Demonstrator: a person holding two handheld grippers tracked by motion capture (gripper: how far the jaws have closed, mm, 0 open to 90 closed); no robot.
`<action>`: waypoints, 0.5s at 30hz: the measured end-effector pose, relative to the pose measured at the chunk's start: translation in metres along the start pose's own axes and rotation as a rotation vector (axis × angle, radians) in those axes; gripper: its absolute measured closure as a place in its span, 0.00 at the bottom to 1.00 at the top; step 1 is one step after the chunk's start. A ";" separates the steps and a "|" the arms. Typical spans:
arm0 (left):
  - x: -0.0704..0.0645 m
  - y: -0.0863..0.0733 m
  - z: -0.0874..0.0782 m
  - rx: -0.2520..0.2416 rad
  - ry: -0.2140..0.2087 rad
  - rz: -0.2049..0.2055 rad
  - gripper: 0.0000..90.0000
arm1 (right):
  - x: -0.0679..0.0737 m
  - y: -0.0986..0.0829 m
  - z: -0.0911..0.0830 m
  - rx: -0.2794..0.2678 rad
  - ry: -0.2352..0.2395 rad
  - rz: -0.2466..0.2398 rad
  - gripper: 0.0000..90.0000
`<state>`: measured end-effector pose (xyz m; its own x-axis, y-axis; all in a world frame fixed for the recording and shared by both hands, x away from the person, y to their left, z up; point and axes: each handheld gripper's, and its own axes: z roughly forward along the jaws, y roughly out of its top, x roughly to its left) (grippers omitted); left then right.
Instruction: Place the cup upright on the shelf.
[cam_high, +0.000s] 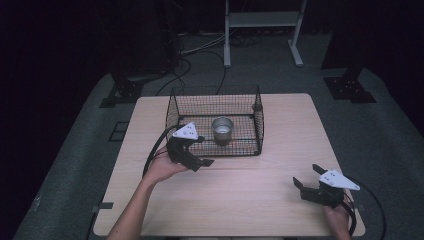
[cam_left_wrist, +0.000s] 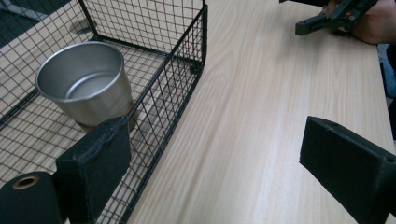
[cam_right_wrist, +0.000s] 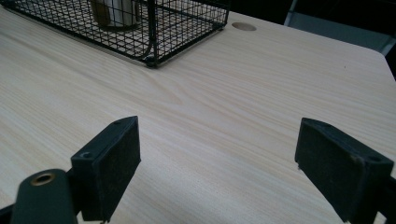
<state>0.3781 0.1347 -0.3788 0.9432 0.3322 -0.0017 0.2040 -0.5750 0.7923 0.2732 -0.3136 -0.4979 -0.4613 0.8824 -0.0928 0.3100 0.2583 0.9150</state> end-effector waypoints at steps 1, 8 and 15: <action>-0.001 -0.004 -0.002 -0.003 0.002 -0.005 0.09 | 0.000 0.000 0.000 0.003 -0.002 -0.001 0.15; -0.005 -0.017 -0.007 -0.015 0.005 -0.023 0.09 | 0.001 0.000 0.001 0.008 -0.008 -0.010 0.15; -0.011 -0.027 -0.011 -0.029 0.008 -0.026 0.09 | 0.001 0.000 0.001 0.009 -0.012 -0.009 0.15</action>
<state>0.3592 0.1551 -0.3935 0.9355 0.3529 -0.0173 0.2204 -0.5446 0.8092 0.2736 -0.3120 -0.4981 -0.4538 0.8848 -0.1056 0.3138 0.2696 0.9104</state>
